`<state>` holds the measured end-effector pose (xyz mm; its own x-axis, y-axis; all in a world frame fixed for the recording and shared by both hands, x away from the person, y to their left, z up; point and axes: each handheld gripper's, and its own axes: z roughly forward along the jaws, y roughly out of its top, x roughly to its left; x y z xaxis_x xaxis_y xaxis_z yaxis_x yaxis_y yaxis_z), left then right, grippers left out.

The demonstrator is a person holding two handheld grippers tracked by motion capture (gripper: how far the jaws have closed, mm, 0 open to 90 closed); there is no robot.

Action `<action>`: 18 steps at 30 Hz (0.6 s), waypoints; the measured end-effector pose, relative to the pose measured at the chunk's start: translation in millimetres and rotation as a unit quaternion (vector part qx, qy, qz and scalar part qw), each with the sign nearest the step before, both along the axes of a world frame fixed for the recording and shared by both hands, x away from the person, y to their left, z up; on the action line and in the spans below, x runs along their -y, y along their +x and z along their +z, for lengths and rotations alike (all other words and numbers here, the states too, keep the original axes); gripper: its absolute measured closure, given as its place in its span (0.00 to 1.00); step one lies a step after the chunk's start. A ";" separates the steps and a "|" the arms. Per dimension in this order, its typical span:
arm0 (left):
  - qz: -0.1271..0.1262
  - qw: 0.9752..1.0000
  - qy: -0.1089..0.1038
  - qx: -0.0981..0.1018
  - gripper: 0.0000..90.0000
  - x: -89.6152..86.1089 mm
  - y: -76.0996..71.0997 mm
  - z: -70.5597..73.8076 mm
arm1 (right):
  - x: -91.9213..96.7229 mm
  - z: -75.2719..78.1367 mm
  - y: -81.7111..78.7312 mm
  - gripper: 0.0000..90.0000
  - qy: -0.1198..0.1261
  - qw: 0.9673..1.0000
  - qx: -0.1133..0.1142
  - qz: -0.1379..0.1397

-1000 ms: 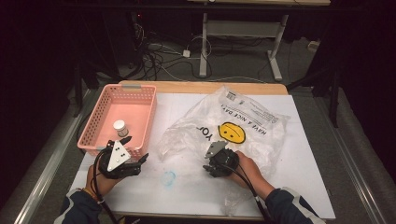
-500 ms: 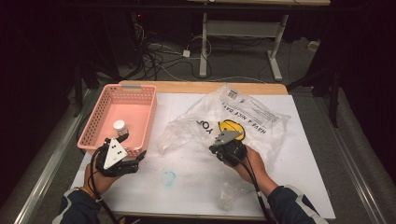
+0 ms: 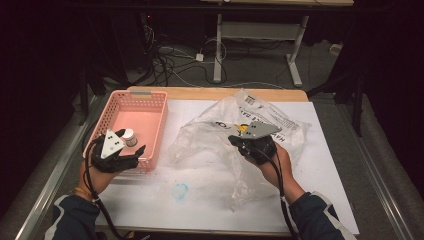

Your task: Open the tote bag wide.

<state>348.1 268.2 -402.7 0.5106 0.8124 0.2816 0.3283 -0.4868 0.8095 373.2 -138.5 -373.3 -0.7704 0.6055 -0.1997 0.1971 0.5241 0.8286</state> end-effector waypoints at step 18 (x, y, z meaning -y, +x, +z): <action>0.046 0.982 0.085 -0.163 0.21 -13.7 93.3 -4.8 | 6.2 28.6 -5.2 1.00 0.051 0.996 0.066 -0.006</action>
